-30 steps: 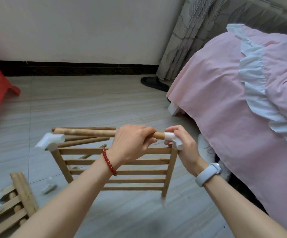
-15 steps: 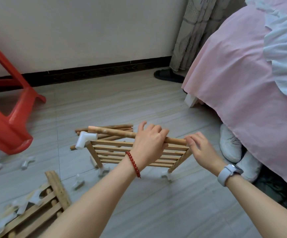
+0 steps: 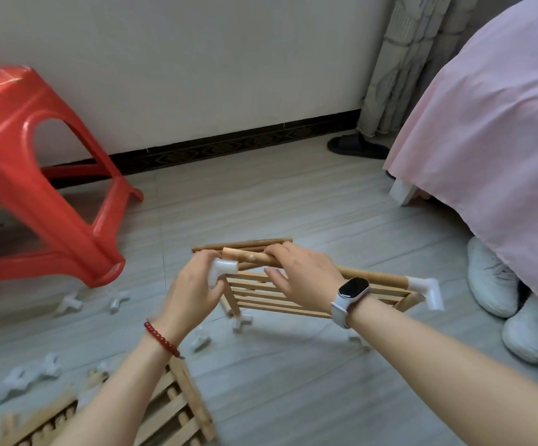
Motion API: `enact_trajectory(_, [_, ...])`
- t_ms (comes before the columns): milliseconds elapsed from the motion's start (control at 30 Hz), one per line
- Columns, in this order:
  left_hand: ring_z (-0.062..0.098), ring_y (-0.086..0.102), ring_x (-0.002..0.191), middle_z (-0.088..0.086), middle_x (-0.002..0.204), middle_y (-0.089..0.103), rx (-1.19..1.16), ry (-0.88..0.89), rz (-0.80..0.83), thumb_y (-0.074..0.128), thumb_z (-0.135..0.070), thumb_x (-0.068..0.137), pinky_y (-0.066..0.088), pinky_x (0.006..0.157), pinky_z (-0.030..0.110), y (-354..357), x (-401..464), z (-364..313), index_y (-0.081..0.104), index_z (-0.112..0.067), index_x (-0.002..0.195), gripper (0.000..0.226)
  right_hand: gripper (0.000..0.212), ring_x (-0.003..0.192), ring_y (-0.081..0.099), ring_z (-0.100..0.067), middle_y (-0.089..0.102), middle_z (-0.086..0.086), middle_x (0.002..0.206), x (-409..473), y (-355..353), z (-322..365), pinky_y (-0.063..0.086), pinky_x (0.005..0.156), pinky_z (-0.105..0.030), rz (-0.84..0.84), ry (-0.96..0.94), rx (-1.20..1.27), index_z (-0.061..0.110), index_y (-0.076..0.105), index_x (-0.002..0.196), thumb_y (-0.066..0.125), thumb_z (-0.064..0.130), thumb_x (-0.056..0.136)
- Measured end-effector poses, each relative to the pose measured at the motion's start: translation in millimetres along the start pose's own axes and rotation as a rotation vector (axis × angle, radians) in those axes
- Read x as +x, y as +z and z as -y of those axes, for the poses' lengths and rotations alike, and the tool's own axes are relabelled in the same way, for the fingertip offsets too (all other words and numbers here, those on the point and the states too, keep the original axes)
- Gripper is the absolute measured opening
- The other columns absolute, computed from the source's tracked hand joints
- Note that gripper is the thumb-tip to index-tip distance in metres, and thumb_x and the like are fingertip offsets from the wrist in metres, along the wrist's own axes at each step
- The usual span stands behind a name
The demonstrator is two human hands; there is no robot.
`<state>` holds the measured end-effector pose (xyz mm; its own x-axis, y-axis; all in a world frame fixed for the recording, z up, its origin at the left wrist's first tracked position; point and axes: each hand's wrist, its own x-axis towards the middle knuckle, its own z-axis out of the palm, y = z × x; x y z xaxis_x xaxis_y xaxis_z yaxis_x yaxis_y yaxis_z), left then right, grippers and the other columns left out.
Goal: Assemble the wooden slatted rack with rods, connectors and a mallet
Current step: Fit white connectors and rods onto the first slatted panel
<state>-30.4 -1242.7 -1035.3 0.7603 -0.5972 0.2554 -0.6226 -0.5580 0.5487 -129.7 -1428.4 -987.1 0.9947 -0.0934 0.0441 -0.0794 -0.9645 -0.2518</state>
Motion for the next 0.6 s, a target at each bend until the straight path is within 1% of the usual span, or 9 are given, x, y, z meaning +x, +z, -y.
enact_trajectory(33, [0.025, 0.061, 0.088, 0.005, 0.101, 0.060, 0.026, 0.047, -0.045, 0.067, 0.000, 0.079, 0.044, 0.068, 0.027, 3, 0, 1, 0.054, -0.010, 0.112, 0.037, 0.036, 0.106, 0.055, -0.024, 0.054, 0.001, 0.122, 9, 2, 7, 0.041, 0.078, -0.035, 0.003, -0.007, 0.023, 0.023, 0.042, 0.130, 0.037, 0.041, 0.098])
enact_trajectory(100, [0.026, 0.061, 0.078, 0.008, 0.098, 0.060, 0.081, 0.132, -0.086, 0.069, 0.004, 0.075, 0.044, 0.056, 0.027, 7, 2, 0, 0.047, -0.015, 0.110, 0.046, 0.037, 0.105, 0.057, -0.025, 0.057, 0.002, 0.123, 24, 7, 15, 0.041, 0.076, -0.035, 0.019, -0.010, 0.040, 0.024, 0.043, 0.127, 0.037, 0.046, 0.098])
enact_trajectory(167, [0.025, 0.060, 0.067, 0.008, 0.092, 0.059, 0.144, 0.219, -0.090, 0.073, 0.002, 0.072, 0.043, 0.046, 0.027, 7, 3, 4, 0.043, -0.016, 0.106, 0.049, 0.036, 0.100, 0.060, -0.025, 0.061, 0.003, 0.116, 32, 11, 17, 0.040, 0.070, -0.035, 0.036, -0.025, -0.001, 0.025, 0.044, 0.120, 0.036, 0.051, 0.097])
enact_trajectory(233, [0.020, 0.060, 0.065, 0.008, 0.091, 0.061, 0.136, 0.301, -0.116, 0.076, -0.003, 0.072, 0.046, 0.047, 0.025, 6, 2, 13, 0.044, -0.015, 0.108, 0.049, 0.034, 0.093, 0.061, -0.025, 0.065, 0.003, 0.106, 33, 11, 15, 0.037, 0.063, -0.033, 0.035, -0.049, -0.053, 0.026, 0.044, 0.116, 0.032, 0.052, 0.097])
enact_trajectory(300, [0.010, 0.055, 0.061, 0.006, 0.086, 0.064, 0.074, 0.352, -0.121, 0.074, -0.013, 0.077, 0.044, 0.049, 0.019, 4, -1, 18, 0.045, -0.015, 0.110, 0.044, 0.034, 0.088, 0.060, -0.026, 0.065, 0.003, 0.102, 32, 5, 11, 0.033, 0.061, -0.032, 0.044, -0.075, -0.078, 0.025, 0.045, 0.116, 0.030, 0.050, 0.098])
enact_trajectory(367, [0.002, 0.047, 0.056, 0.002, 0.076, 0.063, 0.025, 0.377, -0.127, 0.061, -0.033, 0.085, 0.040, 0.049, 0.012, 4, -3, 16, 0.046, -0.015, 0.107, 0.032, 0.033, 0.088, 0.059, -0.026, 0.064, 0.003, 0.101, 28, -3, 9, 0.030, 0.062, -0.032, 0.068, -0.101, -0.080, 0.024, 0.045, 0.118, 0.030, 0.046, 0.099])
enact_trajectory(400, [0.001, 0.045, 0.055, 0.001, 0.072, 0.062, 0.008, 0.390, -0.126, 0.053, -0.042, 0.089, 0.038, 0.048, 0.011, 5, -3, 14, 0.046, -0.015, 0.104, 0.032, 0.032, 0.088, 0.058, -0.026, 0.062, 0.004, 0.098, 26, -7, 8, 0.030, 0.062, -0.033, 0.086, -0.108, -0.077, 0.022, 0.046, 0.118, 0.031, 0.044, 0.099])
enact_trajectory(500, [0.005, 0.049, 0.051, 0.000, 0.068, 0.059, 0.002, 0.488, -0.126, 0.039, -0.048, 0.097, 0.044, 0.046, 0.018, 12, -6, 6, 0.047, -0.013, 0.102, 0.036, 0.029, 0.076, 0.049, -0.019, 0.050, 0.009, 0.085, 16, -15, 6, 0.032, 0.064, -0.032, 0.170, -0.128, -0.086, 0.020, 0.047, 0.115, 0.032, 0.040, 0.100])
enact_trajectory(600, [0.016, 0.063, 0.063, 0.005, 0.084, 0.067, -0.052, 0.459, -0.116, 0.038, -0.046, 0.097, 0.052, 0.052, 0.031, 16, -11, -6, 0.049, -0.013, 0.113, 0.038, 0.028, 0.076, 0.048, -0.019, 0.058, 0.004, 0.091, 7, -19, -2, 0.031, 0.064, -0.033, 0.176, -0.120, -0.094, 0.019, 0.046, 0.117, 0.032, 0.037, 0.101])
